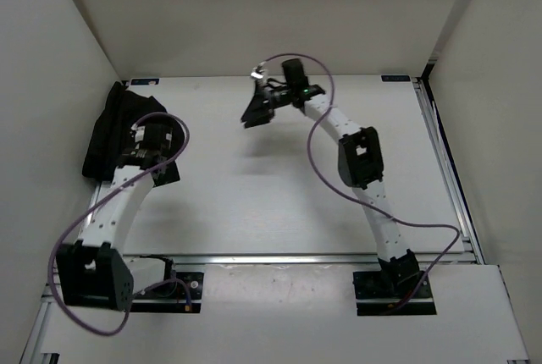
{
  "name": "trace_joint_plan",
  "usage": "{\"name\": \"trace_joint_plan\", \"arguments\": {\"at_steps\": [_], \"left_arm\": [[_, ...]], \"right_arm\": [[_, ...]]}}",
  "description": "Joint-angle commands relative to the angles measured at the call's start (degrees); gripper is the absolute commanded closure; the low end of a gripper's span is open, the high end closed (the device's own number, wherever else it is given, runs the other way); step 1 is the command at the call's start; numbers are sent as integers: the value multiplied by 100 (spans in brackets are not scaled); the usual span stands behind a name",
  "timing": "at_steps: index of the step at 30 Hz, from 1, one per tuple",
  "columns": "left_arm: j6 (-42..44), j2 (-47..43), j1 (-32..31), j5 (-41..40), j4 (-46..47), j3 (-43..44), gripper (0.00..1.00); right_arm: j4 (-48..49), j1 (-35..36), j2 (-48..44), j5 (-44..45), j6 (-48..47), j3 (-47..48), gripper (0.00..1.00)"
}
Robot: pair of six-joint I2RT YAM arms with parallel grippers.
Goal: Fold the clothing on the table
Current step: Move the skirt to the center of the board
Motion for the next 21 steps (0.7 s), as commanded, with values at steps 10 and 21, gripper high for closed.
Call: {"name": "trace_joint_plan", "arguments": {"at_steps": [10,21], "left_arm": [[409,1539,349,-1789,1710,184,1],[1473,2804,937,-1824,2887,342,2]], "right_arm": [[-1858,-2938,-1772,-929,-1012,-1022,8],[-2159,-4116,-2202,-789,-1207,-1162,8]]}}
